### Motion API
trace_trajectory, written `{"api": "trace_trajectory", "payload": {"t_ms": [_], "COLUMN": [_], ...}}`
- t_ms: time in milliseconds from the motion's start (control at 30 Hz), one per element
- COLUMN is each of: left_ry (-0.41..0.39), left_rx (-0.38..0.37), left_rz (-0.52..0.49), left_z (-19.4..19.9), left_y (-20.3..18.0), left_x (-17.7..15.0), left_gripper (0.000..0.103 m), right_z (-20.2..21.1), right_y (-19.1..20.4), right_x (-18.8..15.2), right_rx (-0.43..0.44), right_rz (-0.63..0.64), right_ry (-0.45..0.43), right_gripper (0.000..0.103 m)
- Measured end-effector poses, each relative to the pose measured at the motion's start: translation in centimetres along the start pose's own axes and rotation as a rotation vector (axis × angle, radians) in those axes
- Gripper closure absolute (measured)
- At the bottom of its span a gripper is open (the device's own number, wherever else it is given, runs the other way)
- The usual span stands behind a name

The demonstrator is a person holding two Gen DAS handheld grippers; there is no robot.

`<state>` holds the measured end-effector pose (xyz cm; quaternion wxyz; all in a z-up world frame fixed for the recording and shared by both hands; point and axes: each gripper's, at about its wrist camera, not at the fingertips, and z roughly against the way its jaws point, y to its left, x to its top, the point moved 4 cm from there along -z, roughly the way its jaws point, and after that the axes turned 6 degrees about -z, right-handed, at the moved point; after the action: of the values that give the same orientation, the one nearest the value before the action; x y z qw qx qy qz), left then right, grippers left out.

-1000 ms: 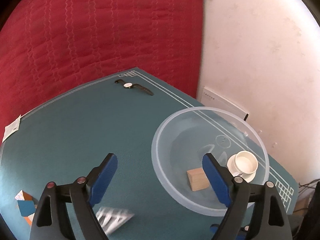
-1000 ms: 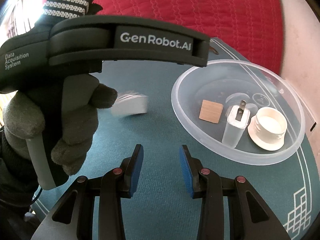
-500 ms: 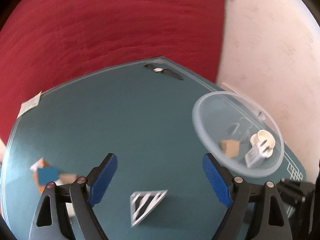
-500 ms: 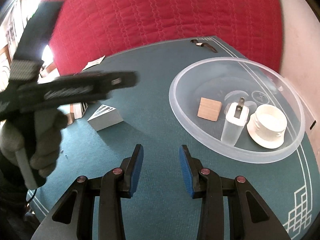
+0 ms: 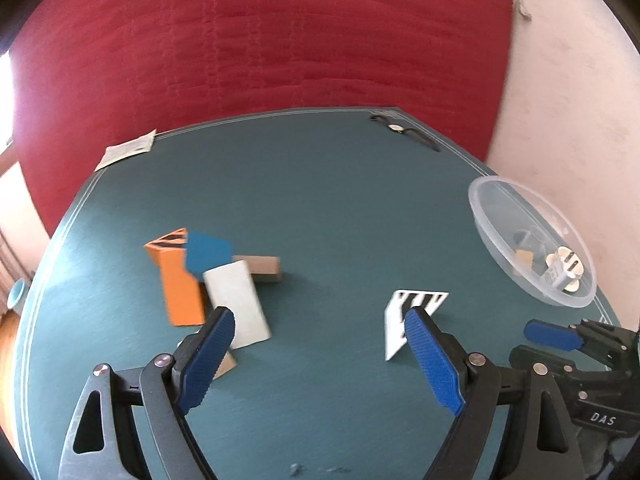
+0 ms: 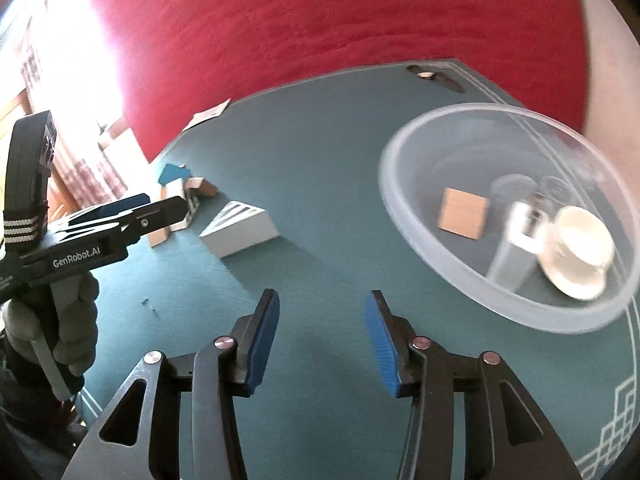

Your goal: Organize rigid objects

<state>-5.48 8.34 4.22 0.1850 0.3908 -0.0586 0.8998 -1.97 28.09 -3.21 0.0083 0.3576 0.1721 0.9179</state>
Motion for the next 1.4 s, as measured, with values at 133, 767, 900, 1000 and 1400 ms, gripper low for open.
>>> {"api": "trace_trajectory", "payload": {"t_ms": [133, 767, 900, 1000, 1400], "left_ry": [-0.016, 0.016, 0.023, 0.025, 0.04], "left_rx": [0.025, 0.081, 0.083, 0.084, 0.089], "left_rz": [0.014, 0.095, 0.091, 0.086, 0.098], "left_z": [0.7, 0.5, 0.3, 0.3, 0.1], "left_y": [0.9, 5.6, 5.4, 5.3, 5.7], "left_x": [-0.4, -3.8, -4.1, -4.2, -4.8], "left_gripper": [0.013, 0.011, 0.011, 0.011, 0.011], "right_z": [-1.5, -7.2, -7.4, -7.4, -5.1], "right_y": [2.3, 8.8, 8.9, 8.5, 7.6], "right_x": [1.0, 2.0, 2.1, 2.4, 3.5], "right_rx": [0.028, 0.011, -0.006, -0.02, -0.004], "right_rz": [0.06, 0.207, 0.208, 0.191, 0.13], "right_ry": [0.021, 0.064, 0.061, 0.054, -0.026], "right_gripper": [0.044, 0.04, 0.052, 0.07, 0.077]}}
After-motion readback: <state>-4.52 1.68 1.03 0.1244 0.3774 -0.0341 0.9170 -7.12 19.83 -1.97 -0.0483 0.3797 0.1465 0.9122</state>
